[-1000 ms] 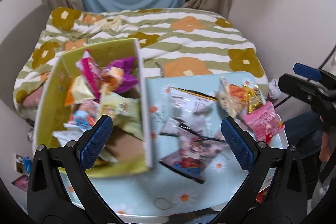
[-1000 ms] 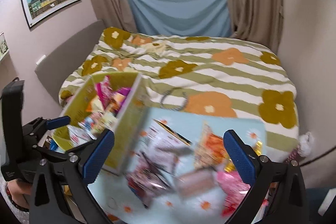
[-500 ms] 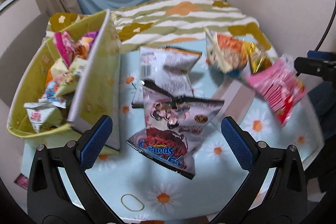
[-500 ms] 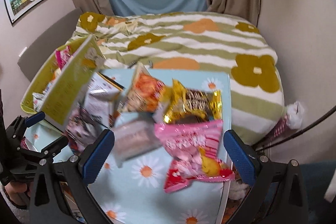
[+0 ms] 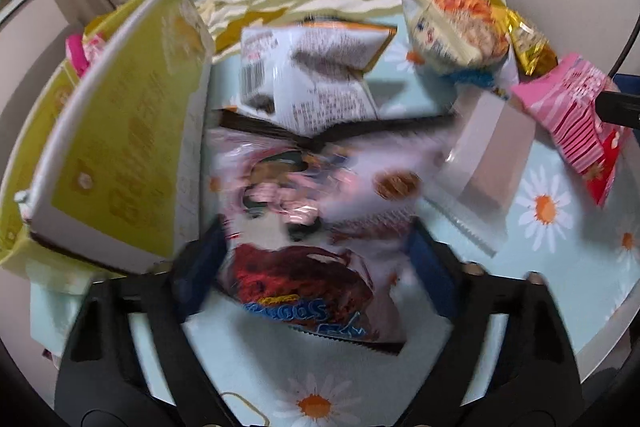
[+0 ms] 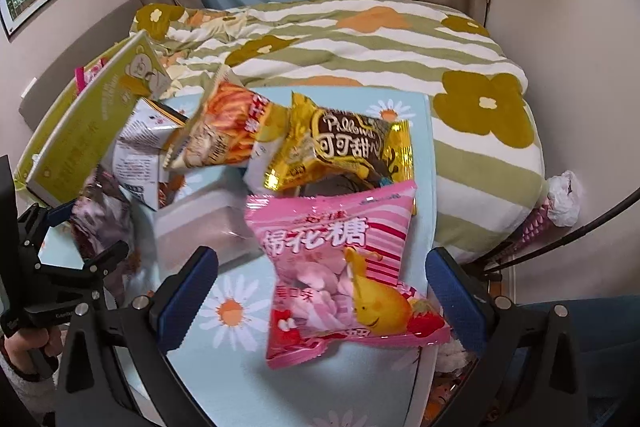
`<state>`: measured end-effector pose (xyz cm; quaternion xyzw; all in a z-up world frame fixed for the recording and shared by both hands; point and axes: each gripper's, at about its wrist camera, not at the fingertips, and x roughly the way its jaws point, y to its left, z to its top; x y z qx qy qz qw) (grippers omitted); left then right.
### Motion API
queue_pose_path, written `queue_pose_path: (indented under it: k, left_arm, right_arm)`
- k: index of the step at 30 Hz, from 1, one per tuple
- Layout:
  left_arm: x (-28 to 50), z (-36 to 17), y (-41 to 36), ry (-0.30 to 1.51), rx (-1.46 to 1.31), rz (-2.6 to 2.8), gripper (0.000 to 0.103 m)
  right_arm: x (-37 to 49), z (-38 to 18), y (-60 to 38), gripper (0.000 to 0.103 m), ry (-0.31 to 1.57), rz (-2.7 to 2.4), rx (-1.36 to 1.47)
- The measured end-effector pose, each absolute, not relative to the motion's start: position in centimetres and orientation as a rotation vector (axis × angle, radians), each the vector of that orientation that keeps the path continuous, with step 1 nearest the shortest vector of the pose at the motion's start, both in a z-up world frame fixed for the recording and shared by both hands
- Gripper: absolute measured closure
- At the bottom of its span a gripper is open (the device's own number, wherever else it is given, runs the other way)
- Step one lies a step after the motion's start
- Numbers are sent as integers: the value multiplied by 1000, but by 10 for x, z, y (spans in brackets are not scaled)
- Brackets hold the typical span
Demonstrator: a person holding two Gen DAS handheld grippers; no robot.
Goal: Organize snacks
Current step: 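Grasp brown Spooner chocolate bag with left tool while right tool grasps pink marshmallow bag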
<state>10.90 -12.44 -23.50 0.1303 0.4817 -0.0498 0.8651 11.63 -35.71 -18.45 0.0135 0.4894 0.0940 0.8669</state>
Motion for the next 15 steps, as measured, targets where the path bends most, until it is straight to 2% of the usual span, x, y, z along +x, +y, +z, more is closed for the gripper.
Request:
queue_pose_path:
  k: [2,4,14,15]
  left_arm:
    - [111,-240,-122,1035,259,-103,33]
    - [112,-241,-118,1044,228,-105,45]
    - [106,-237,-116,1080,208,-90,49]
    - [105,-237,-117,1085,207,-87,49]
  right_arm:
    - [118,-191,-358,0,1036,196,21]
    - [119,-197,-358,0,1050,197,10]
    - [122,-211,-353,0,1071,213,-55]
    - [122,-212,-351,3,1070,212,-68]
